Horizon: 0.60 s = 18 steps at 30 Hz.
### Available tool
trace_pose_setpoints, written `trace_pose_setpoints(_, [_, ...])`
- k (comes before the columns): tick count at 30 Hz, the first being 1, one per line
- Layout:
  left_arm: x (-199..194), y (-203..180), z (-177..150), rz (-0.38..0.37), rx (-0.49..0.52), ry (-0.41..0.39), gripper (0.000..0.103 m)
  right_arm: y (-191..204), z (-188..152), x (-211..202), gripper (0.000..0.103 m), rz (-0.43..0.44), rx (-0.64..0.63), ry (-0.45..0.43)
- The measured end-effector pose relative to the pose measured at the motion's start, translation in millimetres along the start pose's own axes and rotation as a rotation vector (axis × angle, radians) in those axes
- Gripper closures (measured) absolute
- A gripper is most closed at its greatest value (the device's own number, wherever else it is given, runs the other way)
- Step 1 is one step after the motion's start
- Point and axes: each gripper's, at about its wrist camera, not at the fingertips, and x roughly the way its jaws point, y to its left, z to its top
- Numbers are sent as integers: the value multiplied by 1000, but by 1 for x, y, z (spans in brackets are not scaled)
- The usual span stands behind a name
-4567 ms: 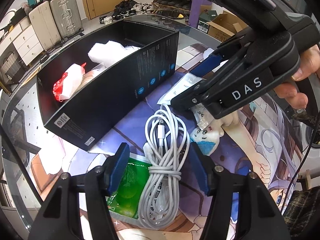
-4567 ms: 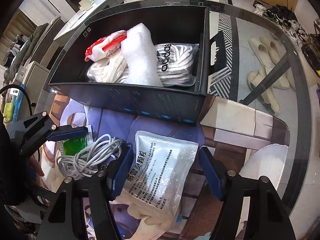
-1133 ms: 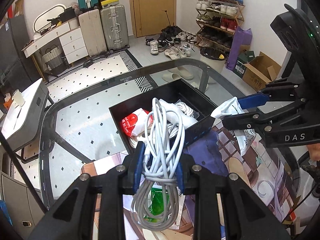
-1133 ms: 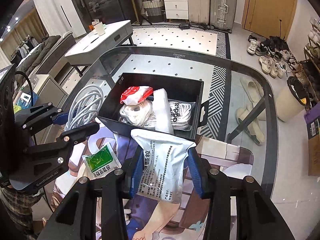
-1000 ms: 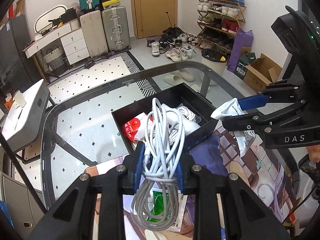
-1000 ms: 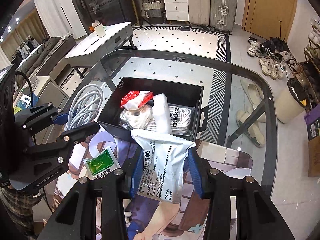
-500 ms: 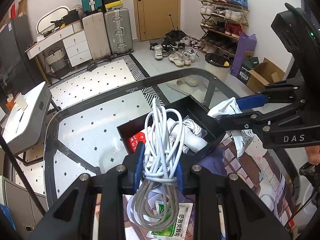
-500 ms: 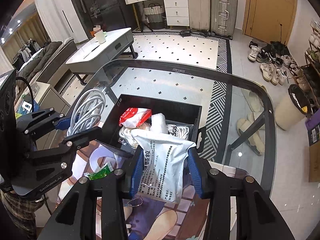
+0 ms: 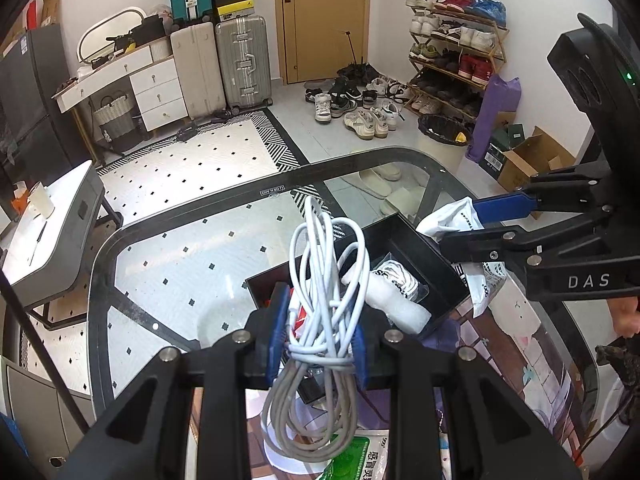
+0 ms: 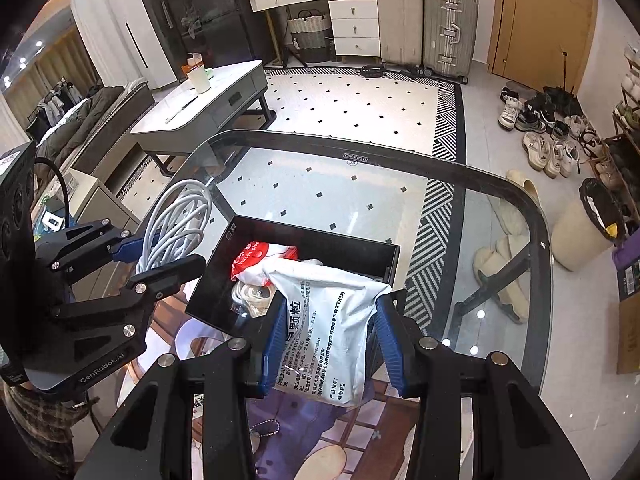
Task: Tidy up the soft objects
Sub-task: 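Lift the cable and sachet and carry both over the black box, then lower the cable and sachet into the black box and open both tools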
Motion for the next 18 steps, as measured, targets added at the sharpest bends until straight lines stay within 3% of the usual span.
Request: trace_pose_setpoints(18, [42, 14, 15, -40, -51, 48, 77, -1, 27, 32, 61, 14, -6, 28])
